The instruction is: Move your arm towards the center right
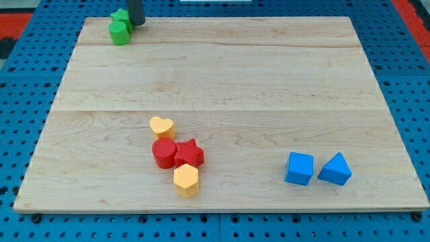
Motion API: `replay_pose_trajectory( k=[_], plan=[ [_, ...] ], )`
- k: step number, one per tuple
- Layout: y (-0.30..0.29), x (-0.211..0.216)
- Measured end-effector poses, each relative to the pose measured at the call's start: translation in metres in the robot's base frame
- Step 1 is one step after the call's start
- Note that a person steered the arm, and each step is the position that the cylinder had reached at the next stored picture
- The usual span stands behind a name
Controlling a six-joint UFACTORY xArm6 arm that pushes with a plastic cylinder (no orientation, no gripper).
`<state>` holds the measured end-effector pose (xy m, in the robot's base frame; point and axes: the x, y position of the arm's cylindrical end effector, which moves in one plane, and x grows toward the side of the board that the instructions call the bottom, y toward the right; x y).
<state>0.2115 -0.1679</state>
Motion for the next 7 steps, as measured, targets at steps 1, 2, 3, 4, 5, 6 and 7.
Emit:
replay_pose_trajectory(
  k=[1, 2, 3, 4, 5, 6, 7],
  plan=[
    [0.014, 0.009],
    [0.107, 0.082],
    [0.188, 0.163],
    [0.241, 0.195],
    [0.254, 0.195],
    [0.257, 0.195],
    [0.258, 0.195]
  ],
)
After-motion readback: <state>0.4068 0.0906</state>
